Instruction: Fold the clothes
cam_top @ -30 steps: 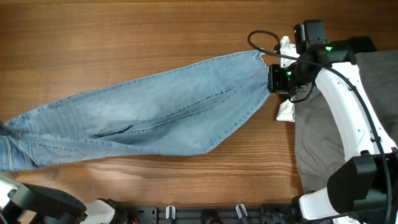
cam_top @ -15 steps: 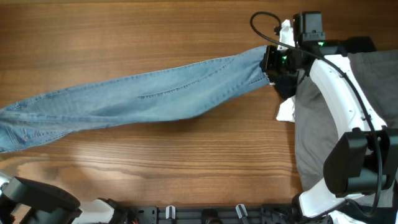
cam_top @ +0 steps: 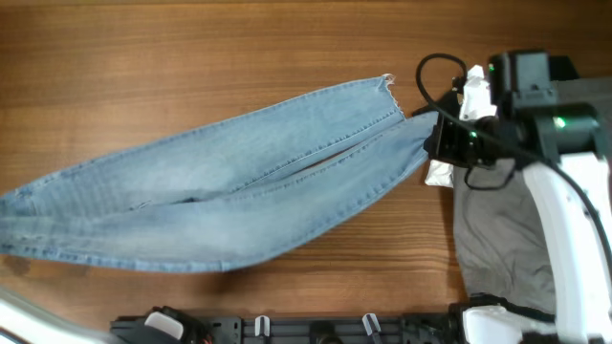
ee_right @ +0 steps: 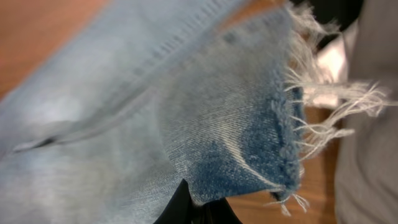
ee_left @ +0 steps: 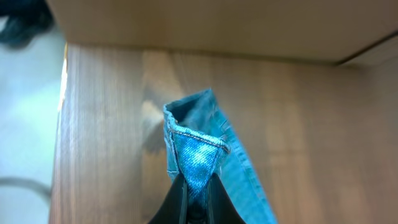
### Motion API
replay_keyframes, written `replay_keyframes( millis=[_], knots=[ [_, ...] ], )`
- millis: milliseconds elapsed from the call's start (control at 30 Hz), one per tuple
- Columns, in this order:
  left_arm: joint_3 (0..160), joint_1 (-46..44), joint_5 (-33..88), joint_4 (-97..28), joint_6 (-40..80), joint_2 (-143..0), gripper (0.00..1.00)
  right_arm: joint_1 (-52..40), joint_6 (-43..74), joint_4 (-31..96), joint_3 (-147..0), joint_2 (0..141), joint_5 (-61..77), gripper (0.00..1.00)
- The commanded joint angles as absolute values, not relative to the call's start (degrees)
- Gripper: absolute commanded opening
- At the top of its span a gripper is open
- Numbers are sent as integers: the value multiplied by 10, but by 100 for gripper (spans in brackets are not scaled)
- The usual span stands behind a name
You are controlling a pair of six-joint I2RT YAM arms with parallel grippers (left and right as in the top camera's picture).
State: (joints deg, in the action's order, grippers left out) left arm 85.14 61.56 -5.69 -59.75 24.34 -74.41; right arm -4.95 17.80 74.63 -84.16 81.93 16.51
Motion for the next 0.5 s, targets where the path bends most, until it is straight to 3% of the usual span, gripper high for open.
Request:
replay_keyframes(
  millis=[0, 133, 267, 467],
  knots=[
    [854, 617, -30, -550, 253, -933, 4, -49, 193, 695, -839, 951, 162, 5],
    [854, 590, 109, -461, 212, -1049, 4, -49, 195, 592, -840, 1060, 274, 5],
    [854, 538, 91, -402, 163, -1069, 4, -50, 135, 480, -840, 1104, 300, 6],
    [854, 518, 4, -397, 172, -1071, 4, -51, 187, 336, -839, 1105, 261, 6]
  ],
)
